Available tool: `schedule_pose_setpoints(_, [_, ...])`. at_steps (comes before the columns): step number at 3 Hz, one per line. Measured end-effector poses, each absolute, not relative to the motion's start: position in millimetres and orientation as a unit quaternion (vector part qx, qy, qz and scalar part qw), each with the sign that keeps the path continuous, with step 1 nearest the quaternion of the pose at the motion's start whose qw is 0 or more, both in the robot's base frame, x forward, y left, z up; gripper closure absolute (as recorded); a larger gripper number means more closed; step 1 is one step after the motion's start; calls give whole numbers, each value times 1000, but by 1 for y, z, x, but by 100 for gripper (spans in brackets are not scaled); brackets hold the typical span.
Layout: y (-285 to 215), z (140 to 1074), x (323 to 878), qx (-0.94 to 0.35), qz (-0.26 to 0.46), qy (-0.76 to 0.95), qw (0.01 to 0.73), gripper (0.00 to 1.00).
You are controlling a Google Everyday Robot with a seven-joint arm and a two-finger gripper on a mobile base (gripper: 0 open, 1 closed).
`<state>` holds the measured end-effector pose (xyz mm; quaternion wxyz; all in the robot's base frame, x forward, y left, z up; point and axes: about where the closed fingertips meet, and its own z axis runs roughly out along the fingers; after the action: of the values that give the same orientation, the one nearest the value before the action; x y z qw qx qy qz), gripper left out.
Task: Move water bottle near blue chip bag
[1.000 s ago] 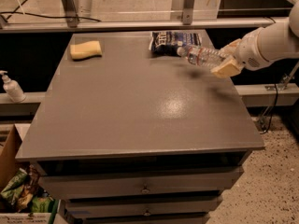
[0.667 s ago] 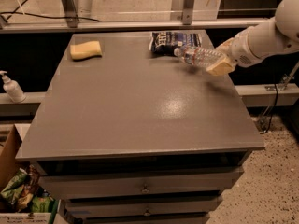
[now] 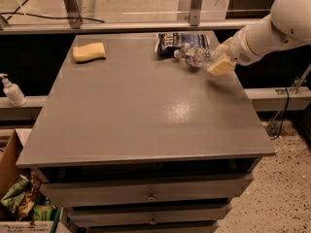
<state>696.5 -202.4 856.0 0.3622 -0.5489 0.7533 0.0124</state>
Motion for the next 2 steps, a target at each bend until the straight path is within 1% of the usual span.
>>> schedule_pose_setpoints(2, [-203,850,698,-549,15,754,360,12])
